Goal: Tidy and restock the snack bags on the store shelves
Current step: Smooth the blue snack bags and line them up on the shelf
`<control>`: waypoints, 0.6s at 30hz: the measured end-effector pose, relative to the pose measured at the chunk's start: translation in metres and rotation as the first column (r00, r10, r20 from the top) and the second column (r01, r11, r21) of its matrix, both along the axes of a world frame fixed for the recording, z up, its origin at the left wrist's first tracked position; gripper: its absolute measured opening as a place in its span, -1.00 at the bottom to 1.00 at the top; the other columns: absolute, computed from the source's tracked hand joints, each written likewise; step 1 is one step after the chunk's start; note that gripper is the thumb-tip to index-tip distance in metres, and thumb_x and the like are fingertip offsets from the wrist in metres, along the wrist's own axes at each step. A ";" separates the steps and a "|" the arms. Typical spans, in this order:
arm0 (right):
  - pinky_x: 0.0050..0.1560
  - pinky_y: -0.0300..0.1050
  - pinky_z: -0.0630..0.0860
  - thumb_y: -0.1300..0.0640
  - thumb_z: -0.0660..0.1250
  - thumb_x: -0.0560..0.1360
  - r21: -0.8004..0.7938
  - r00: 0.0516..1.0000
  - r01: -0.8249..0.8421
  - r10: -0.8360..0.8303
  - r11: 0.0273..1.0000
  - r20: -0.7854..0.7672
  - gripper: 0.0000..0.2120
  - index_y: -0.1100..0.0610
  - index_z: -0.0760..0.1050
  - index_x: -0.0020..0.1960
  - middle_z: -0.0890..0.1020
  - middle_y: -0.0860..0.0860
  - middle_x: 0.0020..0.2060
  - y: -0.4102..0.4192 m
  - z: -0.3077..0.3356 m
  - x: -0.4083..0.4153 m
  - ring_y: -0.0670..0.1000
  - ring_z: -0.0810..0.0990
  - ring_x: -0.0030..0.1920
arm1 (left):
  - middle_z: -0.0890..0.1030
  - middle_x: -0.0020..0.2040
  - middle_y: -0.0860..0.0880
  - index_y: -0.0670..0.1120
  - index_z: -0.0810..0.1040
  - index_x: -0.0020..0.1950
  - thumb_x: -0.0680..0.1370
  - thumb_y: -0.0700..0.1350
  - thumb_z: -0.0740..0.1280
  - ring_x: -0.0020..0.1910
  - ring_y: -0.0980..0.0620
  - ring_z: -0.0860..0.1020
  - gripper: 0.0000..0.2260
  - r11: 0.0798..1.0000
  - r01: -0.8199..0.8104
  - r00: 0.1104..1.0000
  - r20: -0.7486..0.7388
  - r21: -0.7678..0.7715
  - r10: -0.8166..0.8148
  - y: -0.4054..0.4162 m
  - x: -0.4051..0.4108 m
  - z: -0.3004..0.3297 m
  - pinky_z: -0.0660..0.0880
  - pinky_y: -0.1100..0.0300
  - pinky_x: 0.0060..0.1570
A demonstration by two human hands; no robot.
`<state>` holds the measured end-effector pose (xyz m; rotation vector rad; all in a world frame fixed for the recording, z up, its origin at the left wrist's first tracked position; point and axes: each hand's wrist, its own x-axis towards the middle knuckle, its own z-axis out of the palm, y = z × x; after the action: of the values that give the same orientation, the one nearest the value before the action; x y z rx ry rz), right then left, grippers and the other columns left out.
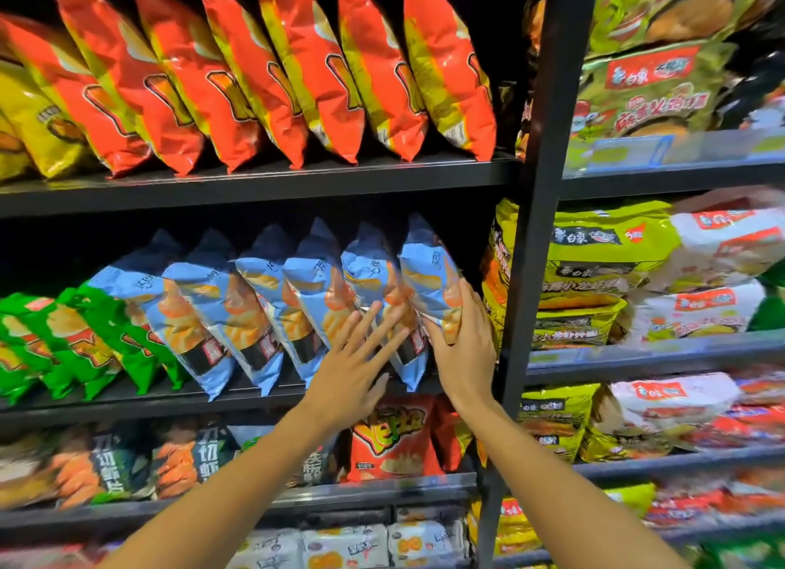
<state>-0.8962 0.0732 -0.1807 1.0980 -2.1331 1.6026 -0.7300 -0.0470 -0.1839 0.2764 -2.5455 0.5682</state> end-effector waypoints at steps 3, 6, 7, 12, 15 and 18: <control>0.57 0.00 0.28 -0.04 0.42 0.59 -0.060 1.000 -0.024 0.023 0.998 -0.004 -0.29 -0.01 0.18 0.64 0.32 -0.11 0.58 0.010 0.004 0.012 -0.08 0.19 0.61 | -0.05 0.70 -0.10 -0.03 0.04 0.69 0.66 0.05 0.25 0.67 -0.21 -0.09 -0.34 1.000 -0.007 1.000 0.016 -0.002 0.007 0.001 0.001 0.000 0.01 -0.21 0.60; 0.51 0.06 0.38 -0.06 0.44 0.58 -0.101 1.000 -0.008 0.009 0.995 0.011 -0.28 -0.02 0.20 0.64 0.35 -0.10 0.57 0.021 0.006 0.028 -0.08 0.26 0.59 | -0.04 0.70 -0.12 -0.05 0.11 0.68 0.65 0.05 0.25 0.67 -0.22 -0.08 -0.36 1.000 0.014 1.000 0.014 0.027 -0.015 0.001 0.002 0.001 0.06 -0.25 0.59; 0.50 0.04 0.40 -0.10 0.43 0.58 -0.111 1.000 -0.001 0.003 0.994 0.013 -0.28 -0.03 0.20 0.64 0.36 -0.11 0.56 0.026 0.008 0.034 -0.08 0.28 0.58 | -0.03 0.70 -0.12 -0.06 0.14 0.67 0.65 0.04 0.26 0.67 -0.21 -0.08 -0.37 0.998 0.026 1.000 0.006 0.054 -0.026 0.002 0.003 0.003 0.06 -0.26 0.59; 0.41 -0.04 0.46 -0.12 0.42 0.55 -0.152 0.997 0.067 -0.059 0.986 0.054 -0.29 -0.11 0.21 0.62 0.44 -0.13 0.49 0.050 0.012 0.062 -0.11 0.38 0.50 | 0.02 0.69 0.00 -0.01 0.24 0.64 0.66 -0.01 0.29 0.68 -0.13 -0.09 -0.45 0.924 0.205 0.969 -0.201 0.323 -0.145 0.018 0.016 0.008 -0.02 -0.21 0.61; 0.38 0.07 0.50 -0.07 0.48 0.53 -0.186 0.996 0.089 -0.087 0.978 0.016 -0.27 -0.11 0.23 0.61 0.46 -0.11 0.48 0.060 0.010 0.076 -0.07 0.40 0.50 | 0.08 0.66 0.11 0.07 0.23 0.63 0.69 0.04 0.26 0.66 0.00 0.01 -0.49 0.721 0.368 0.916 -0.362 0.587 -0.173 0.042 0.030 0.019 0.12 -0.19 0.59; 0.38 0.10 0.50 -0.06 0.49 0.52 -0.190 0.995 0.090 -0.097 0.978 -0.028 -0.26 -0.09 0.25 0.61 0.43 -0.13 0.49 0.068 0.005 0.091 -0.07 0.40 0.51 | 0.05 0.64 0.25 0.19 0.02 0.66 0.64 0.17 0.31 0.63 0.21 0.05 -0.32 0.316 0.455 0.891 -0.429 0.833 -0.151 0.079 0.043 0.028 0.16 0.00 0.59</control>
<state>-0.8049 0.1411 -0.1755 0.9458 -1.9322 1.6873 -0.6865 0.0316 -0.1560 0.1964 -2.2368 -1.0906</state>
